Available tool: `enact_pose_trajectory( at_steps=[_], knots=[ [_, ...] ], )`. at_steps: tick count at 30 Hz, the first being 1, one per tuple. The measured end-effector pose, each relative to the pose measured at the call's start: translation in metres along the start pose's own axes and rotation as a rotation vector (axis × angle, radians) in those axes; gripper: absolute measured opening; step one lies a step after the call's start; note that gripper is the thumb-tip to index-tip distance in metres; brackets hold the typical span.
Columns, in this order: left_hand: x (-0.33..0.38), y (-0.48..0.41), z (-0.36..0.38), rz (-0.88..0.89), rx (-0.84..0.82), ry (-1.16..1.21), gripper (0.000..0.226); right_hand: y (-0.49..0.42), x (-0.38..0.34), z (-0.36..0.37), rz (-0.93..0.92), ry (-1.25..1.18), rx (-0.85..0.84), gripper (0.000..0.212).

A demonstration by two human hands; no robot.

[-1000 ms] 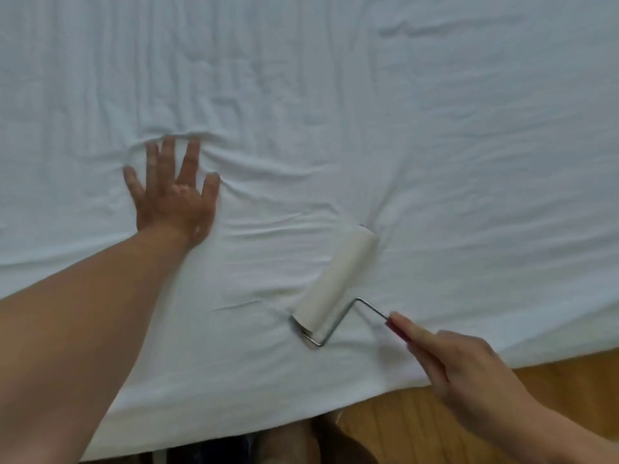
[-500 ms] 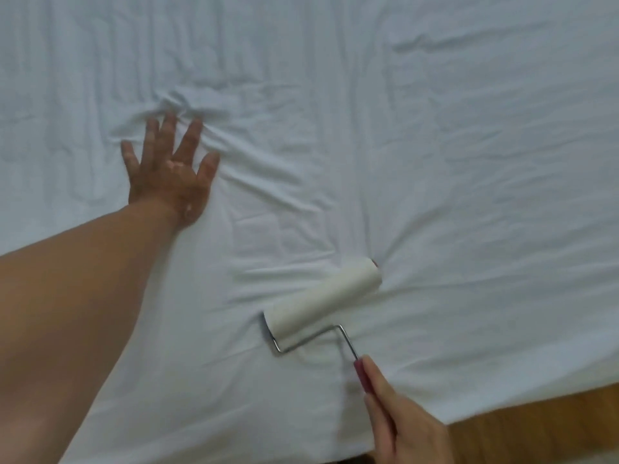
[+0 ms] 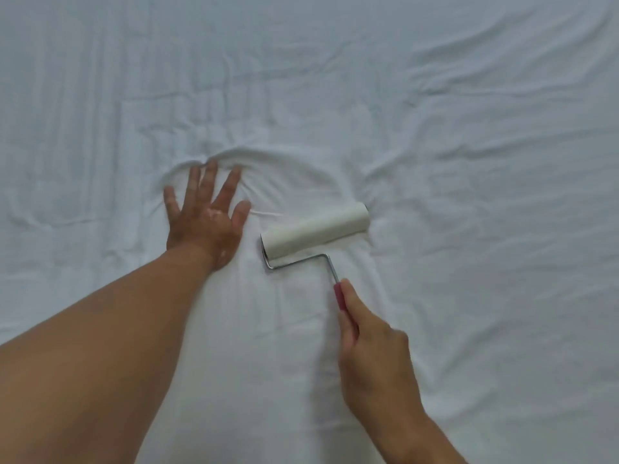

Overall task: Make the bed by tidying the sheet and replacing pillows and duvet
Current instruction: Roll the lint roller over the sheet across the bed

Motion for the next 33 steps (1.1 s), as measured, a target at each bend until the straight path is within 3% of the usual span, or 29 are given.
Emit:
enact_pose_trajectory(
  at_steps=[3, 7, 13, 20, 24, 29, 33],
  knots=[
    [-0.003, -0.014, 0.004, 0.017, 0.002, -0.008, 0.061, -0.006, -0.001, 0.005, 0.045, 0.013, -0.006, 0.039],
    [-0.006, -0.039, 0.003, 0.022, 0.016, -0.022, 0.061, -0.082, -0.078, 0.002, -0.064, -0.017, 0.061, 0.039],
    [-0.017, -0.103, -0.009, 0.011, -0.016, -0.006, 0.061, -0.209, -0.202, -0.018, -0.215, 0.1, 0.082, 0.012],
    [-0.022, -0.13, -0.001, 0.029, -0.082, 0.008, 0.063, -0.297, -0.303, -0.047, -0.279, 0.132, 0.17, 0.018],
    [-0.026, -0.135, 0.006, 0.025, -0.057, 0.019, 0.063, -0.304, -0.274, -0.046, -0.252, 0.177, 0.165, 0.022],
    [-0.026, -0.134, 0.006, 0.026, -0.069, 0.014, 0.065, -0.179, -0.136, -0.039, -0.143, 0.082, 0.126, 0.038],
    [-0.026, -0.132, 0.002, 0.017, -0.055, 0.03, 0.071, -0.16, -0.13, -0.075, -0.167, 0.109, 0.146, 0.036]
  ],
)
Point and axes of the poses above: each hand's wrist, its own y-axis away from the middle knuckle, its own z-axis out of the palm, x = y × z, the point moved 3 cm from there along -y, towards the middle knuckle, and after that the axes turned 7 degrees about z, right-handed, at the moved point
